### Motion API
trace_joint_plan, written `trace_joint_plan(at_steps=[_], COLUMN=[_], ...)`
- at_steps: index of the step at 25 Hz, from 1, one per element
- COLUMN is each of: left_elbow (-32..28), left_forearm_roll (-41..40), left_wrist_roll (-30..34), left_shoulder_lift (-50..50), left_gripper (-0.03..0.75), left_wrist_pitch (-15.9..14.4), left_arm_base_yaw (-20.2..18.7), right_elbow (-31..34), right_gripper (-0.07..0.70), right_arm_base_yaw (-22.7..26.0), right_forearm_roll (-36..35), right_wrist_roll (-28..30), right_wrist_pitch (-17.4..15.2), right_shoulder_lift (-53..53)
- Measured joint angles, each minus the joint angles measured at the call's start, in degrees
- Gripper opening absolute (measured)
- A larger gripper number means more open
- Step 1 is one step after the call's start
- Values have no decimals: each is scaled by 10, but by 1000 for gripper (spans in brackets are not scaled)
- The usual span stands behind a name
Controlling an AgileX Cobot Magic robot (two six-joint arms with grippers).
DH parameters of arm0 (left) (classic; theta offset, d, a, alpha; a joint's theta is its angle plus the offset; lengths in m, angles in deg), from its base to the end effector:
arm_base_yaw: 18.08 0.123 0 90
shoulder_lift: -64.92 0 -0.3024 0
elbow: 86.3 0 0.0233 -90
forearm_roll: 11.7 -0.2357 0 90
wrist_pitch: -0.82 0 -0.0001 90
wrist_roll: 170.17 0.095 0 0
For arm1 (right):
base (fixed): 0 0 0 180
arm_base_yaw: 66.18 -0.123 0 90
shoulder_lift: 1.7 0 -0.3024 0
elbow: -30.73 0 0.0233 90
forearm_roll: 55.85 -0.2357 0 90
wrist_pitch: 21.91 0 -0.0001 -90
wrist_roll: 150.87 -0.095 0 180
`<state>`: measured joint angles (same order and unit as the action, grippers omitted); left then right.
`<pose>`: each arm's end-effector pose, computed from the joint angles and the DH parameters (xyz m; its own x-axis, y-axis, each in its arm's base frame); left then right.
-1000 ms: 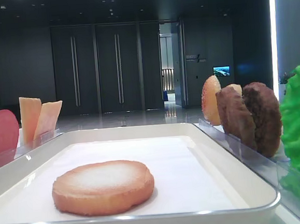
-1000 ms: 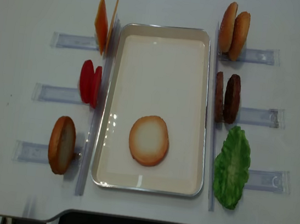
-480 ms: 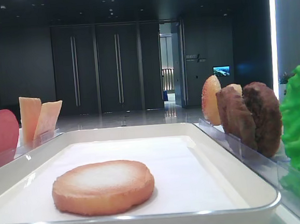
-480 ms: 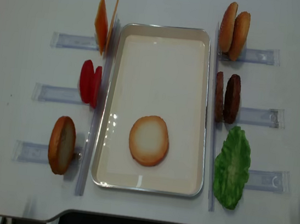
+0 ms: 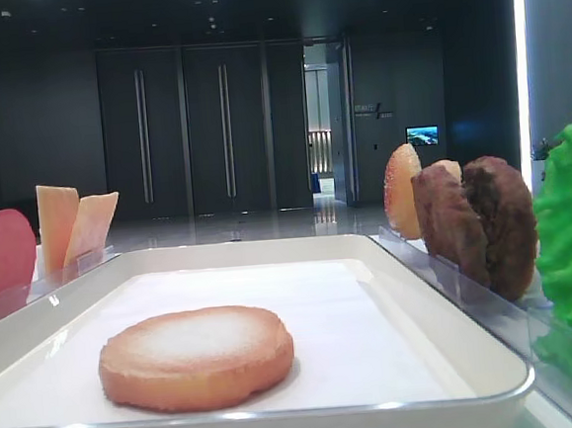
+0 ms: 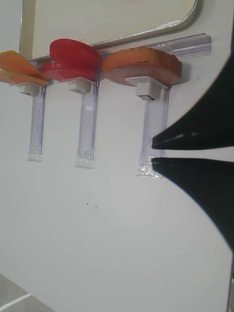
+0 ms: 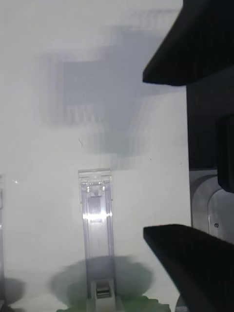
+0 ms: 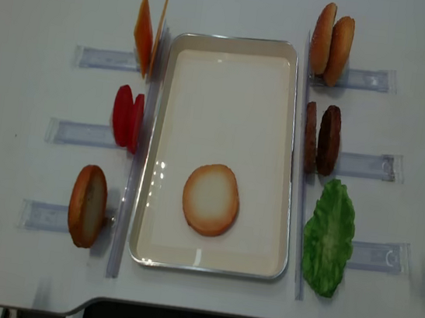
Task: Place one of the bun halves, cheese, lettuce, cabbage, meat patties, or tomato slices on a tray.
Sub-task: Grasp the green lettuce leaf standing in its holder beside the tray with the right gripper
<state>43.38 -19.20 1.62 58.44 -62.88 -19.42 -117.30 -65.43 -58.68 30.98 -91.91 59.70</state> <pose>-0.0343 0.0119 0.2580 -0.4960 -0.0728 -0.8653 -0.1203 0.9926 -0.0145 0.1191 0.0029 0.3070 -0.9579 -0.0028 -0.2872 -0.0150 0.9991 0.0400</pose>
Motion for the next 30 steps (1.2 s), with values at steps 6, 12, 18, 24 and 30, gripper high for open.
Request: trace_joint_plan(at_steps=[6, 12, 18, 24, 30], left_elbow=[0, 0, 0, 0, 0], left_forearm_roll=[0, 0, 0, 0, 0], left_wrist_roll=[0, 0, 0, 0, 0], left_shoulder_lift=[0, 0, 0, 0, 0], left_gripper=[6, 0, 0, 0, 0], left_wrist_pitch=[0, 0, 0, 0, 0], left_arm_base_yaw=[0, 0, 0, 0, 0], right_elbow=[0, -5, -19, -22, -22], right_gripper=[553, 553, 553, 553, 553], right_arm_base_yaw=[-3, -54, -140, -238, -319], right_forearm_roll=[-24, -53, -75, -75, -75], right_wrist_roll=[-12, -32, -84, -171, -260], right_wrist_pitch=[0, 0, 0, 0, 20], right_shoulder_lift=[0, 0, 0, 1, 2])
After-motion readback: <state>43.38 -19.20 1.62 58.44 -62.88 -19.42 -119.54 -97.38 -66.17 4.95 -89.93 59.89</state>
